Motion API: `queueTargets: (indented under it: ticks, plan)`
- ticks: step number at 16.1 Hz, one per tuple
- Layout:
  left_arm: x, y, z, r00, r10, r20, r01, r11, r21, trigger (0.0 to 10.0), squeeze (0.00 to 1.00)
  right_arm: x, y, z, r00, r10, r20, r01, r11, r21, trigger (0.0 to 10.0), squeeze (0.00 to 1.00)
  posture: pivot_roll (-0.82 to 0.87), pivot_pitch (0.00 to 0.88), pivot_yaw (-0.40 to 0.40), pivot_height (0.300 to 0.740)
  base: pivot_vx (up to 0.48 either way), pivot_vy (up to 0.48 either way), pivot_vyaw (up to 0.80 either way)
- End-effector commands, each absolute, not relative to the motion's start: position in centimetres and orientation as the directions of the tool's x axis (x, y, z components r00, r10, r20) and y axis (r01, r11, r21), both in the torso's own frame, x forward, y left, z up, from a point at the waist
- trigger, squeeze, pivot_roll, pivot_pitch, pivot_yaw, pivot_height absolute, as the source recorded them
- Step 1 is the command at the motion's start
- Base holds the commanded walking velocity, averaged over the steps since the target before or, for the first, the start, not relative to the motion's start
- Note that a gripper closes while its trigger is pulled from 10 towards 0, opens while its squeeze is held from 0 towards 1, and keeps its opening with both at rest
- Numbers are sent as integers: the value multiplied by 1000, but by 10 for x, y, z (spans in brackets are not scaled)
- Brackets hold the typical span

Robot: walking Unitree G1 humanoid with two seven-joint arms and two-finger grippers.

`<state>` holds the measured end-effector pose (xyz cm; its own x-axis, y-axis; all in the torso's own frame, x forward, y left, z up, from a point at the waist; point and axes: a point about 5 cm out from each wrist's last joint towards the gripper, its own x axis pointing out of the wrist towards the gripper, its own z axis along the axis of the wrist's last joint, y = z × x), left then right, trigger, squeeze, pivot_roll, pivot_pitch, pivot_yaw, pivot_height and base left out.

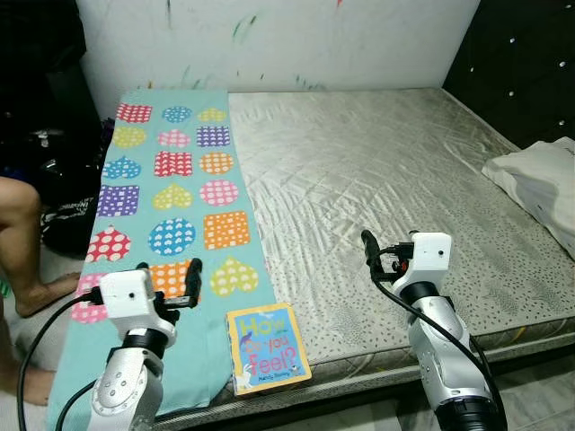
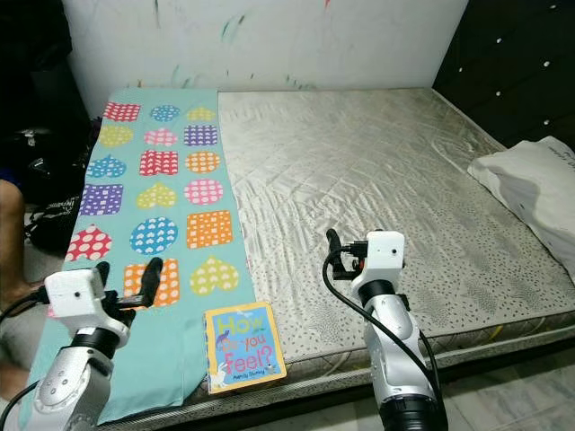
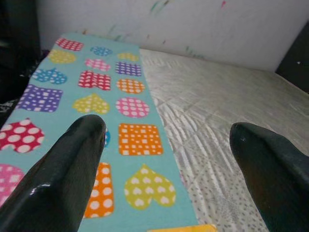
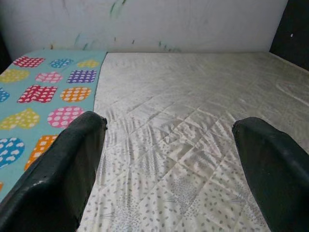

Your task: Clean up the room

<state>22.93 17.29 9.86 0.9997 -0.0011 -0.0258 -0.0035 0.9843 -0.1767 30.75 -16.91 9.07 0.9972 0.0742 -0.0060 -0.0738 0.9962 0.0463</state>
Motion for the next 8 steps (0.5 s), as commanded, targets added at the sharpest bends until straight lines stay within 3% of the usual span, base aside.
queueTargets:
  ticks: [1, 6, 8]
  plan:
    - [230, 171, 95, 999, -18, -49, 10, 985, -170, 10000, 0, 306, -175, 90, 998, 52, -19, -51, 997, 60, 10000, 0, 10, 43, -77, 740, 0, 0, -800]
    - [230, 170, 95, 998, -24, -58, 14, 984, -177, 10000, 0, 305, -175, 91, 999, 52, -14, -51, 998, 49, 10000, 0, 6, 61, -79, 740, 0, 0, -750]
    - [230, 171, 94, 997, -25, -72, 11, 981, -195, 10000, 0, 305, -176, 93, 999, 53, -9, -53, 998, 40, 10000, 0, 2, 81, -79, 740, 0, 0, 0]
